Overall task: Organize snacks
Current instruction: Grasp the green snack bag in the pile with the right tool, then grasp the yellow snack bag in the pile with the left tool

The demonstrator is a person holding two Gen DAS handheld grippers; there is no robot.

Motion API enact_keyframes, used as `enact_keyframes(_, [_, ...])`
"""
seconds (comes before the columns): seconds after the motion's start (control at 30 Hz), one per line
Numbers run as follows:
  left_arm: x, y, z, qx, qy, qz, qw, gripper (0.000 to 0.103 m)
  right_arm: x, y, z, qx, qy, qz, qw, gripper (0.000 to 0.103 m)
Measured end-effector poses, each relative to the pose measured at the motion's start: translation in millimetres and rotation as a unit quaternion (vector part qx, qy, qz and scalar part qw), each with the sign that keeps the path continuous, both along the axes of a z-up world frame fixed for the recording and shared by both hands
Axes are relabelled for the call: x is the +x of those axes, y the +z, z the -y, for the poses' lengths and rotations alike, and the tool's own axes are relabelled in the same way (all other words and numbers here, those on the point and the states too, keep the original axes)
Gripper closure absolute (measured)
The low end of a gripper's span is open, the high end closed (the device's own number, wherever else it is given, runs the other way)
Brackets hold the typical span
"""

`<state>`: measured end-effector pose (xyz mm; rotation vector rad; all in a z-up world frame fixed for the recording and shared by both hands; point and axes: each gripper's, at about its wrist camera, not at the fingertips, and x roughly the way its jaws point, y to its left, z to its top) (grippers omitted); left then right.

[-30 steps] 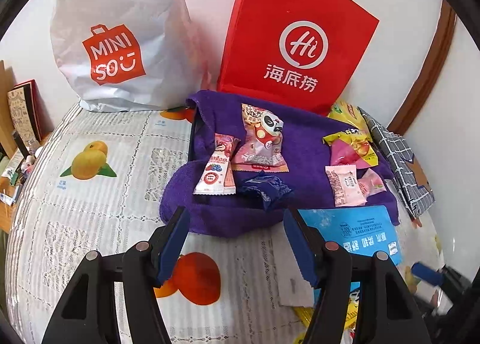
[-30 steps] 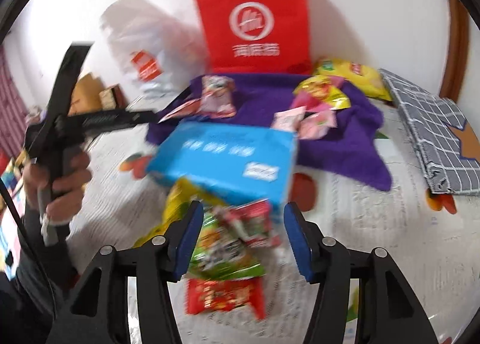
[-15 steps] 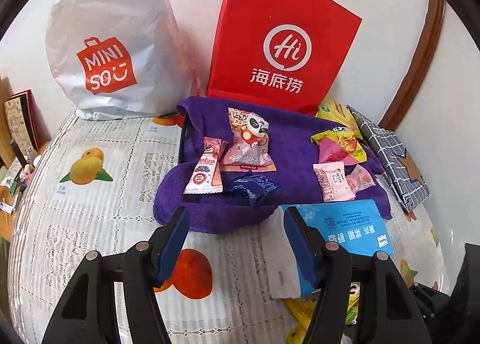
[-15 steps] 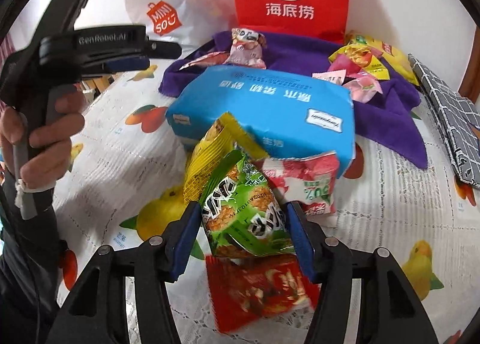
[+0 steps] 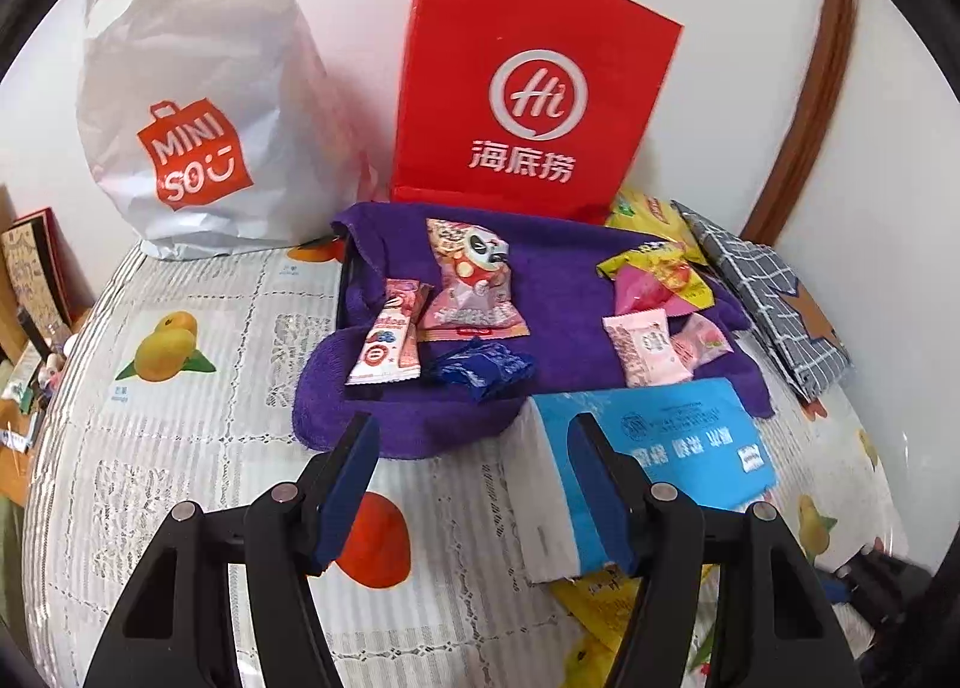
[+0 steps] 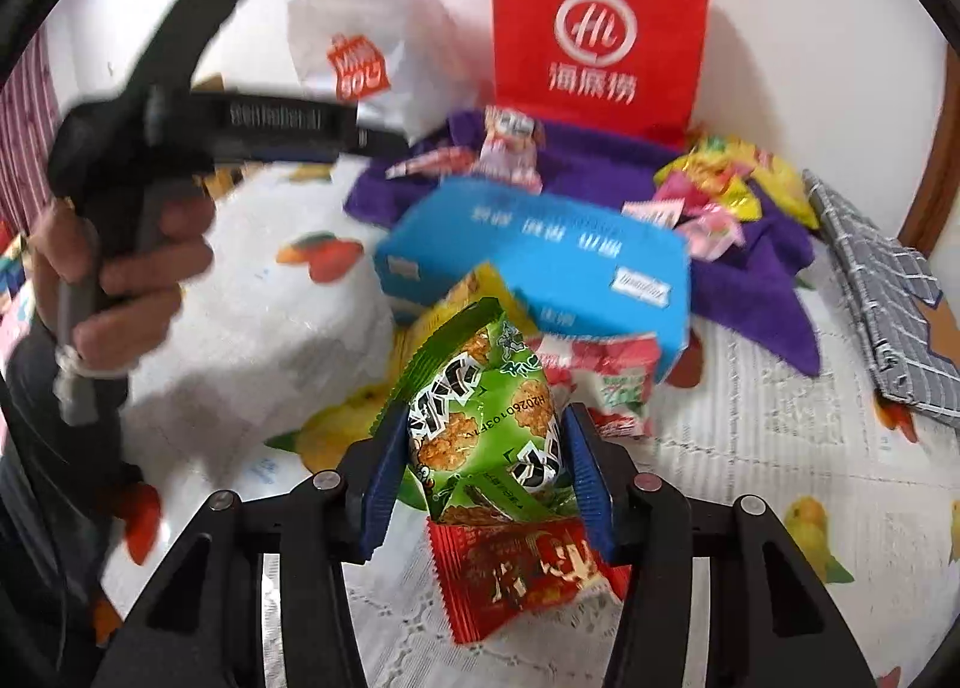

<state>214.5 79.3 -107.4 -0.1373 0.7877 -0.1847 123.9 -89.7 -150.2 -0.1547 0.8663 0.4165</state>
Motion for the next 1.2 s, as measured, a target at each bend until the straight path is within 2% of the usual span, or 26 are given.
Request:
enact_keyframes(0.13, [-16.9,-3.3,0.5,-0.029,-0.040,-0.007,0.9988,0.040,-10.5,17.9,16.3,0.007,-0.024,0.029,0.999,0.052])
enact_keyframes(0.27, [-42.2,-9.0,9.0,-0.038,-0.084,-0.016,0.9956,0.040,-15.1,20.3,42.6,0.015,-0.064,0.034,0.997,0.052])
enact_keyframes(0.37, [-57.8,-15.1,24.0,-0.032,-0.118,-0.021,0.9922,0.040,-14.8,13.3,65.2,0.016,-0.097,0.028,0.995,0.052])
enact_keyframes(0.6, [-68.4,-28.5,72.4,0.017,-0.171,-0.023,0.9848,0.040,-20.3,-2.4,104.4,0.033,-0.143,0.012,0.989,0.052])
enact_keyframes(0.77, [-58.1,-42.1,92.4,0.060,-0.158,-0.017,0.9855,0.040,-26.8,-10.6,119.6,0.042,-0.158,0.008,0.986,0.052])
enact_keyframes(0.83, [-52.4,-50.8,97.6,0.068,-0.165,-0.027,0.9837,0.040,-28.2,-13.6,123.8,0.044,-0.160,0.005,0.986,0.052])
enact_keyframes(0.9, [-48.0,-58.9,102.5,0.088,-0.152,-0.035,0.9839,0.041,-28.1,-16.7,125.9,0.047,-0.160,0.001,0.986,0.052])
enact_keyframes(0.97, [-47.2,-63.1,106.0,0.112,-0.139,-0.030,0.9835,0.053,-26.7,-20.0,126.6,0.047,-0.163,0.000,0.986,0.052])
enact_keyframes(1.0, [-47.7,-63.2,105.5,0.117,-0.136,-0.028,0.9833,0.056,-26.0,-20.8,126.4,0.048,-0.163,0.000,0.985,0.052])
enact_keyframes(1.07, [-48.8,-60.8,103.0,0.114,-0.136,-0.028,0.9837,0.060,-24.2,-23.3,124.3,0.050,-0.162,-0.003,0.986,0.052])
enact_keyframes(1.2, [-59.0,-52.3,83.6,0.092,-0.129,-0.039,0.9865,0.062,-22.2,-23.8,115.2,0.038,-0.151,0.005,0.988,0.052])
